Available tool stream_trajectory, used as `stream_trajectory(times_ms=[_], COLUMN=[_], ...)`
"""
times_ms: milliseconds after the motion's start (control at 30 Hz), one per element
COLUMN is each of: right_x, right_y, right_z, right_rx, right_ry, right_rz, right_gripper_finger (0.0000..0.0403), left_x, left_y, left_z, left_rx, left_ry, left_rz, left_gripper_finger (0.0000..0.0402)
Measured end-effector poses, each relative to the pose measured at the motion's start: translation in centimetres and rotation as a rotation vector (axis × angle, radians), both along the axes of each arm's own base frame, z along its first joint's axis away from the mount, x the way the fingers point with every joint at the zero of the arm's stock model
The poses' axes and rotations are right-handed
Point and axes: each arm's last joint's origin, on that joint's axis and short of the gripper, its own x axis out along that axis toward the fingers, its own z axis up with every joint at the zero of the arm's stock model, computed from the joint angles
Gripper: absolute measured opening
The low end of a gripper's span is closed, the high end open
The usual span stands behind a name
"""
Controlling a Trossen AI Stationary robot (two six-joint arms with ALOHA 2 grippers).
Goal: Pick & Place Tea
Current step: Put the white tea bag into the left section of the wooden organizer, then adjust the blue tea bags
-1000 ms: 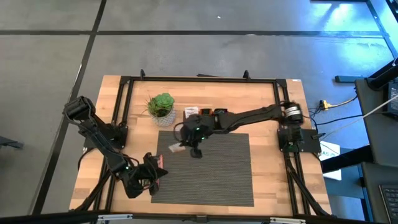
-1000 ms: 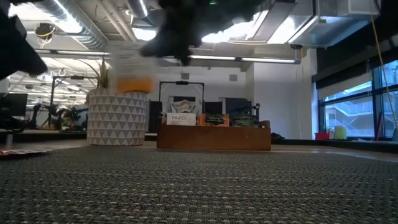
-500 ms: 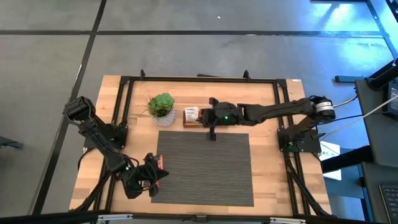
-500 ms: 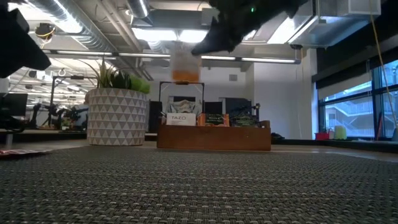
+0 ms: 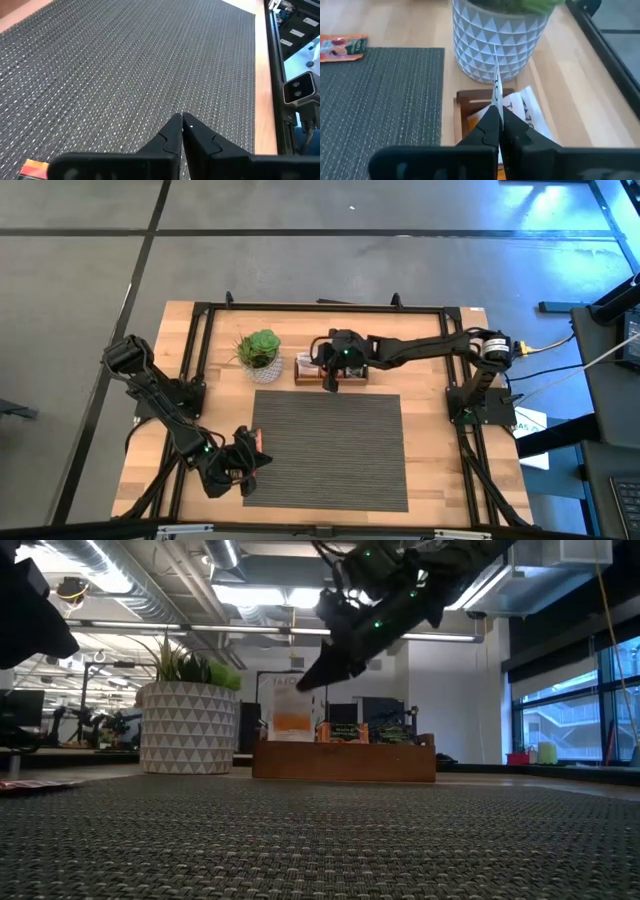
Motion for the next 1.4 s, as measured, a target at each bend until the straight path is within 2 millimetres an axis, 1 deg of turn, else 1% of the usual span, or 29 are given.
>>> stream_trajectory(times_ms=[167,367,633,767,933,1067,1167,1233,1300,1400], right_x=[0.4,0.7,0.7,0.5,0.5,0.1,-0.2,-0.3,-0.5,-1.3], right_y=[-0.1,-0.2,-0.3,-0.3,-0.6,-0.4,0.0,0.2,0.2,0.1], right_z=[-1.7,-3.0,-3.1,-3.3,-3.0,-1.4,-0.3,-0.2,-0.4,-0.2], right_rx=[0.012,0.027,0.006,-0.006,-0.072,-0.106,-0.093,-0.072,-0.067,-0.109], right_ry=[0.046,0.070,0.083,0.108,0.121,0.108,0.091,0.088,0.124,0.198], right_rz=[-0.003,-0.013,-0.038,-0.039,-0.119,-0.148,-0.118,-0.088,-0.084,-0.136], right_gripper_finger=[0.0004,0.0005,0.0025,0.0047,0.0090,0.0114,0.0121,0.0123,0.0123,0.0123], left_x=[0.0,0.0,0.0,0.0,0.0,0.0,0.0,0.0,0.0,0.0], left_y=[0.0,-0.1,-0.1,-0.1,-0.1,-0.1,-0.1,-0.1,-0.1,-0.1], left_z=[0.0,0.0,0.0,0.1,0.1,0.1,0.1,0.1,0.1,0.1], left_rx=[-0.002,-0.008,-0.009,-0.010,-0.015,-0.039,-0.046,-0.046,-0.048,-0.053], left_ry=[0.000,-0.003,-0.005,-0.006,-0.007,-0.008,-0.007,-0.007,-0.007,-0.005], left_rz=[-0.001,-0.002,0.000,0.000,0.003,0.018,0.020,0.021,0.021,0.019], left_gripper_finger=[0.0013,0.0008,0.0013,0.0011,0.0009,0.0012,0.0013,0.0012,0.0010,0.0008])
